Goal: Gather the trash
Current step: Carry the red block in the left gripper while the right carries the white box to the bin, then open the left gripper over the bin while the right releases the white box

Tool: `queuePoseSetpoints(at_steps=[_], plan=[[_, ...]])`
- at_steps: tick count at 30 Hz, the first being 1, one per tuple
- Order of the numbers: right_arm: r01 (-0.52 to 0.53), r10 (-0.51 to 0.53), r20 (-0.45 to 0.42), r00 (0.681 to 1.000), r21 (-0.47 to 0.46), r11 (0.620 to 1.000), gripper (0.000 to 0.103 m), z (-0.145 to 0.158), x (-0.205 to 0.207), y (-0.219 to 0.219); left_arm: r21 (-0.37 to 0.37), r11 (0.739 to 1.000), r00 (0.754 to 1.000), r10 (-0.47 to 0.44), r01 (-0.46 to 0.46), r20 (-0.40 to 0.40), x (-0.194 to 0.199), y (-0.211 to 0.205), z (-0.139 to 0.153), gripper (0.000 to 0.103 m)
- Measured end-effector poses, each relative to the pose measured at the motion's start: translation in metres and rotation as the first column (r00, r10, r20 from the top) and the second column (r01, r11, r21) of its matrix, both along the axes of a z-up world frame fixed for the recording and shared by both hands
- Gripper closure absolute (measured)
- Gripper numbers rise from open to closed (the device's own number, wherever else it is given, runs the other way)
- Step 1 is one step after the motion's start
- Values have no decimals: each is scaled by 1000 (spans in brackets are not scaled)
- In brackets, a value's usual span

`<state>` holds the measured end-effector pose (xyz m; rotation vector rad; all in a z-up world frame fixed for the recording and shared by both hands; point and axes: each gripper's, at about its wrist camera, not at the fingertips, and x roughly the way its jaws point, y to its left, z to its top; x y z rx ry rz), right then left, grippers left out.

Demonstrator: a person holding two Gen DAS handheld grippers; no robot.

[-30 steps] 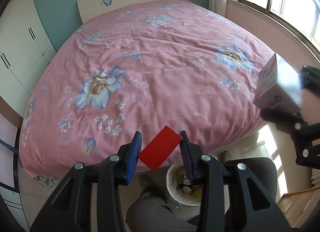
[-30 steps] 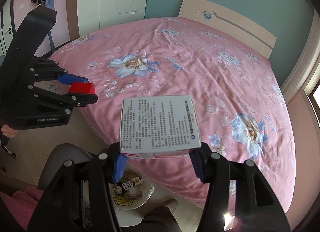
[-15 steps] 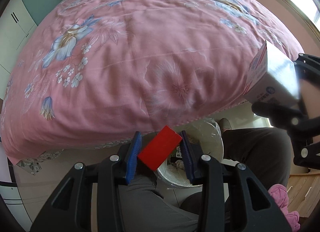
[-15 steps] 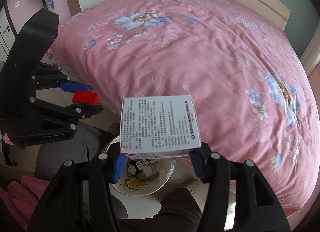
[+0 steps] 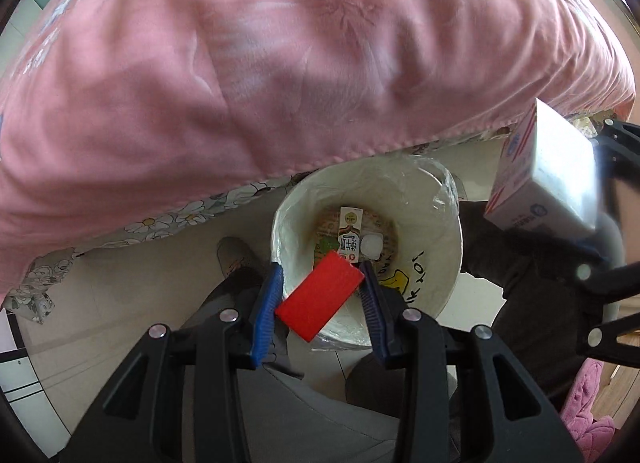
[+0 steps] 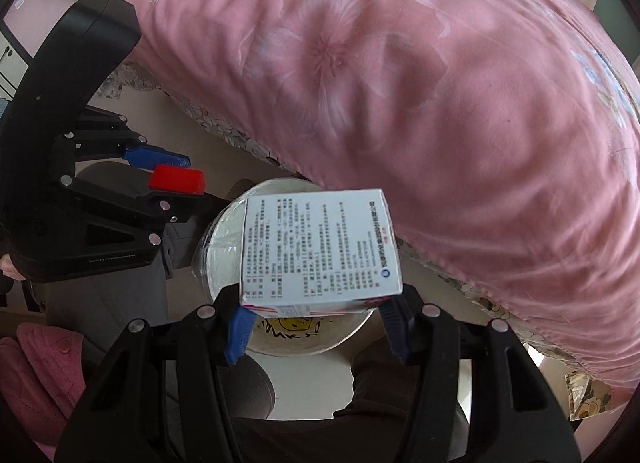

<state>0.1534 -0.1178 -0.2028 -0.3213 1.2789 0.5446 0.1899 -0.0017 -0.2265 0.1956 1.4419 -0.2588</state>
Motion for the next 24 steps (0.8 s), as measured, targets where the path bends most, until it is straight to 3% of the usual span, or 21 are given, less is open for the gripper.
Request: queuePoseSetpoints(at_steps=[9, 17, 24], plan=[[24, -28, -162, 986, -30, 999, 48, -89, 1, 3, -9, 999, 993, 34, -35, -114, 18, 0, -68, 62], [60, -74, -305, 950, -55, 997, 47, -162, -1, 14, -28, 997, 980, 71, -77, -187, 37, 0, -114, 62], [125, -140, -389, 910, -65, 990, 47, -204, 0, 14, -70, 991, 962, 93, -114, -256, 41, -6, -153, 61]])
